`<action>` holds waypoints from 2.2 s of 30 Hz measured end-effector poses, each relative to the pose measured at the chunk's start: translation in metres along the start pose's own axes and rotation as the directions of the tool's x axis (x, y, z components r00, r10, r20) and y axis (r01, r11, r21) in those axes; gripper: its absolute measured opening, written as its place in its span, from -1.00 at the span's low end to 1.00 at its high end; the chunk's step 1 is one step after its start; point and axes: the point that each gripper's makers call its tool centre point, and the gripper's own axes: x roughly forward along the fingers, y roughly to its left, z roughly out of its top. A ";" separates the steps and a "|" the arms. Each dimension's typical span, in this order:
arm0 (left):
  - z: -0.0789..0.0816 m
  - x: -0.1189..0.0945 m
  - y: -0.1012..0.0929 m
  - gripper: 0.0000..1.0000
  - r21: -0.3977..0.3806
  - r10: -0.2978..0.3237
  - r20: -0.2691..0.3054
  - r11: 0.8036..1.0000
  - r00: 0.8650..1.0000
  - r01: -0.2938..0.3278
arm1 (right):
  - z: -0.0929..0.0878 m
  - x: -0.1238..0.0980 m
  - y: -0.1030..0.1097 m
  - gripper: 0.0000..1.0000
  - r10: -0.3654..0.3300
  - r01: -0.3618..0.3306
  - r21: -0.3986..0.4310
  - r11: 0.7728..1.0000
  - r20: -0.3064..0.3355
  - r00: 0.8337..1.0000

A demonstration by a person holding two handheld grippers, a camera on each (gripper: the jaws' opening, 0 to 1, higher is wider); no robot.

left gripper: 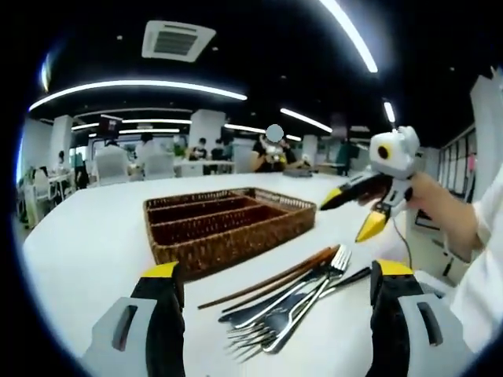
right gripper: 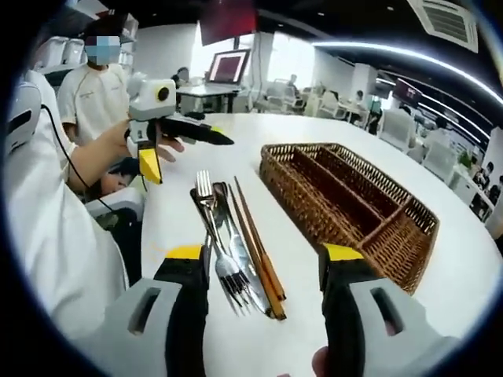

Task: Arrange the knives, forks, and spoons in their matching storage slots by inserting each utensil handle-first until every utensil is classified and aligned in the correct compartment

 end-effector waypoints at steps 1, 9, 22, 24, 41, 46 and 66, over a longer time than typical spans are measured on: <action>0.000 -0.001 0.000 0.99 0.000 0.000 0.001 1.000 1.000 0.000 | 0.001 0.002 0.000 0.12 0.005 -0.005 -0.005 1.000 -0.005 1.000; -0.002 -0.003 0.003 0.99 0.008 0.008 0.001 1.000 1.000 -0.008 | 0.005 0.017 -0.003 0.01 0.035 -0.037 -0.042 0.998 -0.041 0.999; -0.006 -0.010 -0.001 0.99 0.005 0.016 -0.009 1.000 1.000 -0.016 | 0.005 0.019 -0.009 -0.29 0.045 -0.052 -0.076 0.996 -0.095 0.994; -0.007 -0.010 -0.002 0.99 0.003 0.015 -0.012 1.000 1.000 -0.015 | 0.006 0.020 -0.007 -0.32 0.046 -0.055 -0.088 0.995 -0.106 0.993; -0.011 -0.011 -0.007 0.99 0.000 0.021 -0.028 1.000 0.999 -0.021 | 0.013 0.031 0.013 -0.43 0.104 -0.121 -0.141 0.983 -0.126 0.987; -0.012 -0.011 -0.007 0.99 0.000 0.022 -0.031 1.000 0.999 -0.022 | 0.015 0.035 0.018 -0.46 0.124 -0.143 -0.152 0.978 -0.128 0.984; -0.013 -0.013 -0.009 0.99 -0.013 0.025 -0.029 1.000 0.999 -0.025 | 0.024 0.070 0.061 -0.64 0.266 -0.301 -0.186 0.935 -0.188 0.945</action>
